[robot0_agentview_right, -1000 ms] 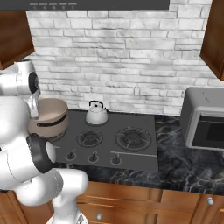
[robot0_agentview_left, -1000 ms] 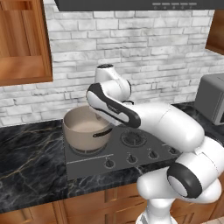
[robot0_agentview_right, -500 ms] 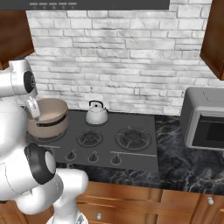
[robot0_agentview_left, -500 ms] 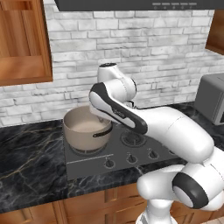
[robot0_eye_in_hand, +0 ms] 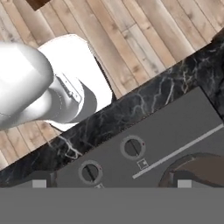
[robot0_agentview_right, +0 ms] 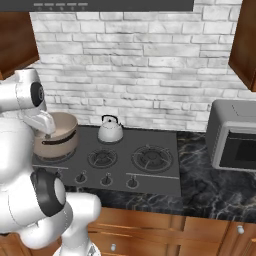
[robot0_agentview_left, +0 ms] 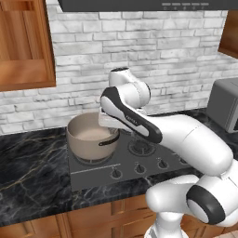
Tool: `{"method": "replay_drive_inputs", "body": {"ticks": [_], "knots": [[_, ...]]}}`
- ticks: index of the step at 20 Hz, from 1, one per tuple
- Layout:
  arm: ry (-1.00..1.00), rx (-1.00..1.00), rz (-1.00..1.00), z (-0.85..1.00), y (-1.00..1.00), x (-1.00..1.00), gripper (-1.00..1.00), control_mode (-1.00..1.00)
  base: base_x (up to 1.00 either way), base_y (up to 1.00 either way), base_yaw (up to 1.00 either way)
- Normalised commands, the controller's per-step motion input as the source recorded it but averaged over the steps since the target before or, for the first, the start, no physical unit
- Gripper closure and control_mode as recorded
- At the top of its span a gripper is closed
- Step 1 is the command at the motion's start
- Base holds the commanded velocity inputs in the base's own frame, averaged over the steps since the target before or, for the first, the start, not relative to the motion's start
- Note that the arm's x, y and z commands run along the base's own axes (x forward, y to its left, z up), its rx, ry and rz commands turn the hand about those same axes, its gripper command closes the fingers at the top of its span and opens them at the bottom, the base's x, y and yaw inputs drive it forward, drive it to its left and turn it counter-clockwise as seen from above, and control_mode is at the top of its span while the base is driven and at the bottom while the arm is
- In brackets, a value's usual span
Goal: Pick the kettle from the cabinet and place it on a stove burner. Then pick the pot from the counter and place it on another stove burner. Finally, turn both burners on.
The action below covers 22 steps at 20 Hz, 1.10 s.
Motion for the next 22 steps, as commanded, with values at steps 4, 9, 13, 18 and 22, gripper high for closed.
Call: {"method": "replay_drive_inputs", "body": {"ticks": [4, 9, 13, 18, 22], "knots": [[0.03, 0.0, 0.28, -0.27, -0.01, -0.29, -1.0, -1.0, 0.0, 0.0, 0.0], [0.01, 0.03, 0.17, -0.23, -0.03, -0.37, -1.0, -1.0, 0.0, 0.0, 0.0], [0.0, 0.07, 0.13, -0.27, -0.05, -0.23, -1.0, -1.0, 0.0, 0.0, 0.0], [0.0, 0.05, 0.1, -0.32, -0.01, -0.02, -1.0, -1.0, 0.0, 0.0, 0.0], [0.0, 0.0, 0.05, -0.37, 0.0, 0.09, -1.0, -1.0, 0.0, 0.0, 0.0]]}}
